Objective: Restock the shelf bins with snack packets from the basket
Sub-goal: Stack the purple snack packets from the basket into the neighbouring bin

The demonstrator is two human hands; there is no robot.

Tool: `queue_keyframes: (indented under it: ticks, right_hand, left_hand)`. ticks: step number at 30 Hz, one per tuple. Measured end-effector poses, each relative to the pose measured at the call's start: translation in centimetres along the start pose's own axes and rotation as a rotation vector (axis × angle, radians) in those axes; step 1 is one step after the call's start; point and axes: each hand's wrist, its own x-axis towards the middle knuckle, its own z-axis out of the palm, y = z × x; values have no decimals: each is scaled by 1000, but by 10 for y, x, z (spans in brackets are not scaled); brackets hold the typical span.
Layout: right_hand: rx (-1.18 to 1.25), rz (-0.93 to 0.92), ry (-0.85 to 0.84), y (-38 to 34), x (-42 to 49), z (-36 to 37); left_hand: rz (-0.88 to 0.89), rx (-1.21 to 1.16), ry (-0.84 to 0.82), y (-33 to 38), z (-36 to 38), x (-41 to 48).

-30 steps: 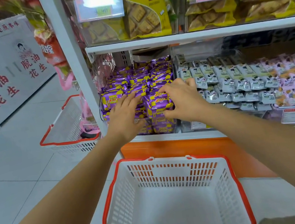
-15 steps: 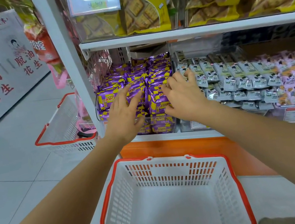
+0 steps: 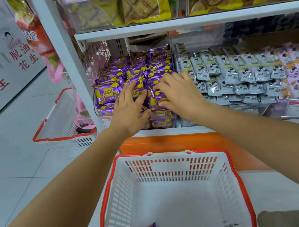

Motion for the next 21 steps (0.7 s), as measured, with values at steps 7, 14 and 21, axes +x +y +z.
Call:
queue_keyframes:
  ticks: [7, 14, 21]
  right_hand:
    - [187, -10, 12, 9, -6, -5]
    - [205, -37, 34, 3, -2, -7]
    - [292, -11, 38, -9, 13, 3]
  left_hand:
    - [67, -51, 97, -7, -6, -9]
    - [26, -134, 225, -7, -13, -16]
    - [-112, -540, 163, 10, -20, -6]
